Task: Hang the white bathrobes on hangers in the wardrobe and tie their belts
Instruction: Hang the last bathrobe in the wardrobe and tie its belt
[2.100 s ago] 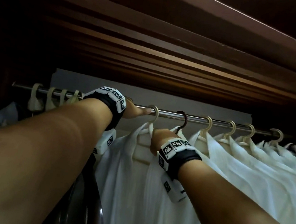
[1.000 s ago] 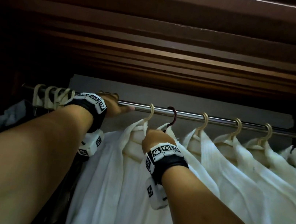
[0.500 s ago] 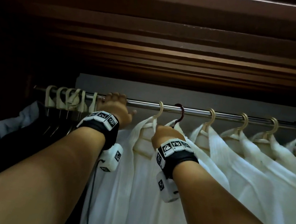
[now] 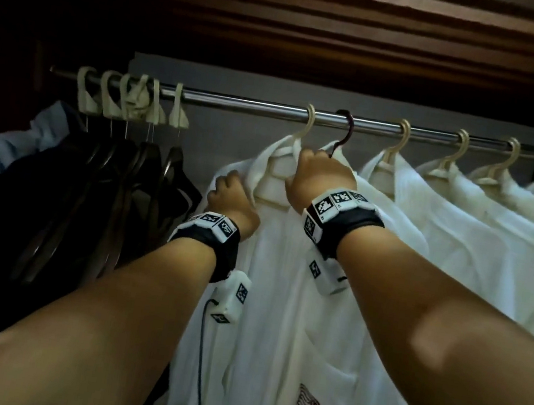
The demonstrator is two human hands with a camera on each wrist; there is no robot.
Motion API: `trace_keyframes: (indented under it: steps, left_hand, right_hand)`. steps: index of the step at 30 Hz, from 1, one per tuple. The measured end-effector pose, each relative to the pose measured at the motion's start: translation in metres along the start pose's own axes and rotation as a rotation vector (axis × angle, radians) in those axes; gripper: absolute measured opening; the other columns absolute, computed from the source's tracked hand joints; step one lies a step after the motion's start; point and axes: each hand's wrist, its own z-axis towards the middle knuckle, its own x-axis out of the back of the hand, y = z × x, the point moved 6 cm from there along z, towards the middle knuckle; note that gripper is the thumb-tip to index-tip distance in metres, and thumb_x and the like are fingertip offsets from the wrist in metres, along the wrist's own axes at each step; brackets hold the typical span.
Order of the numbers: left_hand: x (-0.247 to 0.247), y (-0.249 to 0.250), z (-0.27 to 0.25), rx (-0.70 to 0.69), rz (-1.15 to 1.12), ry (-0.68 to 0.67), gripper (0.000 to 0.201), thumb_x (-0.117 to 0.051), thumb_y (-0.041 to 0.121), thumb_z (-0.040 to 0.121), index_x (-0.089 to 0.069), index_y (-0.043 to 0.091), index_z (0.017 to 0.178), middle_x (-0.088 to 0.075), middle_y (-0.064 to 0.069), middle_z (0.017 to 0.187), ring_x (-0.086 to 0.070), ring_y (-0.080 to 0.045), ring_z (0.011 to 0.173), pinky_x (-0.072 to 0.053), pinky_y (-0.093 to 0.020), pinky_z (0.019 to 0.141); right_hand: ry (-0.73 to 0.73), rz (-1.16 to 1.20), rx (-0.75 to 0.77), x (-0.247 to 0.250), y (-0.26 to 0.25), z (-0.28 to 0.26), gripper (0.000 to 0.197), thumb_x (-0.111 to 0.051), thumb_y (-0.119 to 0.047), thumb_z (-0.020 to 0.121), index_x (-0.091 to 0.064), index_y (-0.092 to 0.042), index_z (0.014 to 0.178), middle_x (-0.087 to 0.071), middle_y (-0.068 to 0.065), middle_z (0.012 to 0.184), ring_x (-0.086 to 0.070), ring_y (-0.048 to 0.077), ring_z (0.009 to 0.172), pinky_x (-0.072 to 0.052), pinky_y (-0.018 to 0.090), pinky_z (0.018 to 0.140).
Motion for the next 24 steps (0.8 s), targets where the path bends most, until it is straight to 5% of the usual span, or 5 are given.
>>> trace_keyframes:
  steps: [4,7,12,19,24]
  left_hand:
    - [0.010,0.012,0.021,-0.183,-0.040,0.015,0.075,-0.061,0.025,0.083,-0.024,0.018,0.148,-0.031,-0.010,0.150,-0.034,-0.036,0.134,-0.034,-0.047,0.109]
    - [0.016,0.039,0.032,-0.359,-0.032,-0.013,0.077,-0.062,0.028,0.082,-0.024,0.020,0.148,-0.035,-0.009,0.149,-0.035,-0.035,0.135,-0.032,-0.044,0.110]
    - [-0.013,0.026,0.013,-0.314,-0.130,-0.114,0.080,-0.057,0.017,0.084,-0.015,0.020,0.152,-0.019,-0.008,0.156,-0.029,-0.035,0.139,-0.029,-0.040,0.114]
    - [-0.118,-0.090,-0.112,-0.199,-0.268,-0.326,0.066,-0.060,0.016,0.085,-0.028,0.013,0.143,-0.026,-0.012,0.144,-0.043,-0.032,0.126,-0.036,-0.038,0.110]
    - [-0.158,-0.176,-0.227,-0.150,-0.382,-0.457,0.011,-0.060,0.015,0.085,-0.053,0.023,0.088,-0.059,0.001,0.078,-0.058,-0.016,0.070,-0.050,-0.030,0.070]
  right_hand:
    - [0.141,-0.130,0.049,-0.006,0.008,-0.016,0.062,-0.059,-0.047,0.078,-0.042,-0.017,0.130,-0.052,0.008,0.127,-0.052,0.028,0.115,-0.040,0.042,0.093]
    - [0.111,-0.170,0.019,-0.019,0.013,-0.028,0.092,-0.058,-0.052,0.078,-0.013,-0.014,0.149,-0.032,0.008,0.143,-0.035,0.028,0.128,-0.027,0.044,0.105]
    - [0.105,-0.111,0.010,-0.052,0.007,-0.073,0.104,-0.053,-0.034,0.078,0.016,-0.014,0.153,0.024,0.014,0.158,0.022,0.033,0.146,0.018,0.055,0.114]
    - [-0.198,0.070,-0.103,-0.171,0.007,-0.217,0.111,-0.058,-0.052,0.083,0.020,-0.013,0.151,0.037,0.010,0.154,0.031,0.028,0.143,0.012,0.044,0.117]
    - [-0.356,0.311,-0.155,-0.236,0.003,-0.341,0.093,-0.055,-0.039,0.089,0.004,-0.009,0.154,0.012,0.010,0.162,0.012,0.022,0.149,-0.002,0.042,0.122]
